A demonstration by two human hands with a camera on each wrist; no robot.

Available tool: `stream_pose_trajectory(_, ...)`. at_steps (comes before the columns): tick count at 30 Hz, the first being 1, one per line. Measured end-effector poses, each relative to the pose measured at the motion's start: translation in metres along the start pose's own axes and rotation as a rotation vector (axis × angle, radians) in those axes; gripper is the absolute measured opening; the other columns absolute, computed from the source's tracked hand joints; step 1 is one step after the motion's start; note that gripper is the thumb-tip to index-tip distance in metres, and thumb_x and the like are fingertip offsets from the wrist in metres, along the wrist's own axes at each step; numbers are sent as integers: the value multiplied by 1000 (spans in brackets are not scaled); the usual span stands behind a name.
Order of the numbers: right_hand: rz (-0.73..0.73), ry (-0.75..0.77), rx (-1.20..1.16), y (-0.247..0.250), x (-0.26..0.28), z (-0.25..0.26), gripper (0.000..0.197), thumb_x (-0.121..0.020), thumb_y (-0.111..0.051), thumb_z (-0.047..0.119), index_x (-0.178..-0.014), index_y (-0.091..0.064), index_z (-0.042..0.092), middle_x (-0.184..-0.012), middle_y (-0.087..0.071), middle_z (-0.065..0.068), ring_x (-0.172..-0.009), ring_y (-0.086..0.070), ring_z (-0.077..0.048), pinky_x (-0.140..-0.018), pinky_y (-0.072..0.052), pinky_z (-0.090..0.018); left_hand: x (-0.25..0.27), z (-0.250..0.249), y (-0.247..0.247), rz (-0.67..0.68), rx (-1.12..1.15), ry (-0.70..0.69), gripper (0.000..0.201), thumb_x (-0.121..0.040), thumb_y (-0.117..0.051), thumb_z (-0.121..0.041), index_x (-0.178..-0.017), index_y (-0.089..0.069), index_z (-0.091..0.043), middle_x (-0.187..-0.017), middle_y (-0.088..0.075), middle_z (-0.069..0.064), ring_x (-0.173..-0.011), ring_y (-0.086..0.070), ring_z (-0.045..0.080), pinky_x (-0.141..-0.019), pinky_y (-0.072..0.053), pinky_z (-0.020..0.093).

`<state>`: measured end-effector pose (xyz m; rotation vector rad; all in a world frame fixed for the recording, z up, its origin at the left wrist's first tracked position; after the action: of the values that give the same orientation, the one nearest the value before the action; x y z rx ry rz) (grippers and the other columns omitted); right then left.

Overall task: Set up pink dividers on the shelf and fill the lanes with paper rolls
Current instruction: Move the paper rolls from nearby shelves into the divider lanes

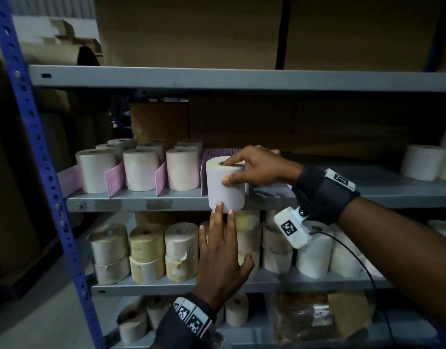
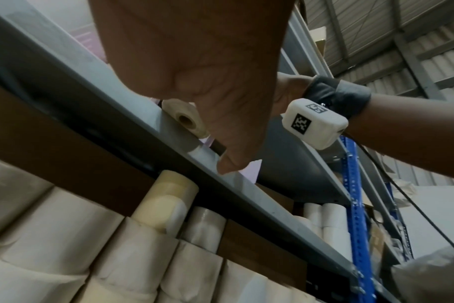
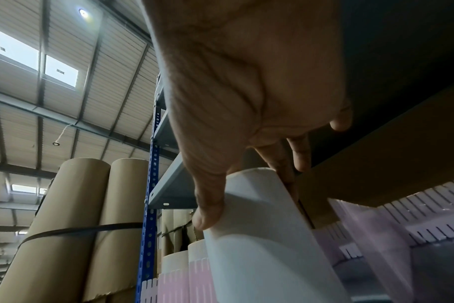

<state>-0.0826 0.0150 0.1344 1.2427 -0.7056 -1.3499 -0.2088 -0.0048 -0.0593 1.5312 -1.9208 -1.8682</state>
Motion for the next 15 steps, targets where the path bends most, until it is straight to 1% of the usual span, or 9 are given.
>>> stream_pose_trajectory(2,7,8,34,0,-10,-6,54,-82,-71,50,-128,-64,21,-134,-61,6,-118,-57,-10,-97,-48,-30,-9,6,-7,6,-15,12,98,-90,-55,-51,-167,-8,-12,-171,26,5,-161,10,28,-127,-11,57)
stream_pose_trajectory(4,20,-2,55,0,-18,-13,54,-83,-69,53,-128,-64,25,-135,-61,9,-121,-55,-10,-101,-44,-31,-18,12,-13,16,-25,18,97,-90,-48,-54,-167,-6,-11,-170,27,6,-161,13,27,-127,-10,57)
stream_pose_trajectory(6,50,-34,112,0,-29,-22,56,-83,-65,59,-132,-60,31,-139,-57,11,-129,-50,-17,-107,-40,-43,-28,16,-17,17,-37,21,97,-88,-42,-56,-167,-6,-11,-171,27,6,-161,14,27,-126,-8,57)
stream_pose_trajectory(7,60,-56,169,1,-35,-26,57,-83,-62,62,-133,-57,35,-142,-54,12,-132,-46,-22,-106,-37,-50,-34,17,-19,25,-48,22,98,-87,-41,-57,-167,-5,-11,-171,27,6,-160,15,26,-126,-7,56)
stream_pose_trajectory(8,61,-76,232,1,-40,-29,57,-84,-60,64,-135,-55,39,-143,-52,13,-134,-42,-27,-105,-35,-53,-39,18,-21,37,-60,21,99,-87,-42,-57,-166,-4,-12,-171,27,6,-160,16,26,-126,-6,56)
stream_pose_trajectory(10,66,-90,306,4,-51,-35,55,-85,-58,64,-135,-53,42,-142,-52,13,-134,-38,-30,-98,-32,-49,-51,21,-24,63,-82,11,100,-88,-46,-56,-166,0,-13,-170,28,7,-160,18,25,-127,-4,56)
stream_pose_trajectory(12,94,-92,319,6,-61,-40,48,-87,-59,59,-131,-56,41,-138,-55,12,-132,-40,-28,-93,-29,-48,-63,26,-26,95,-110,11,100,-91,-47,-55,-166,6,-14,-169,32,7,-159,21,25,-127,1,54)
stream_pose_trajectory(14,139,-95,327,6,-71,-43,43,-88,-61,54,-128,-59,38,-132,-60,9,-126,-48,-25,-100,-34,-52,-71,29,-25,99,-131,24,98,-93,-48,-52,-166,5,-15,-170,27,8,-160,19,26,-128,6,51)
stream_pose_trajectory(15,161,-97,318,6,-77,-45,42,-89,-62,51,-128,-60,34,-129,-62,7,-121,-52,-23,-101,-38,-51,-74,30,-25,90,-135,27,97,-93,-52,-49,-167,1,-14,-173,18,10,-161,14,27,-128,6,51)
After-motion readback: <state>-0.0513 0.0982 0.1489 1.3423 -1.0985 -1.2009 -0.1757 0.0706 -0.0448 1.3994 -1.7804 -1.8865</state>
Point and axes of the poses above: each hand's wrist, its own x-axis away from the middle knuckle, its own y-axis out of the back of the hand, z = x × y, the point moved 4 cm from there along -x, towards the middle knuckle
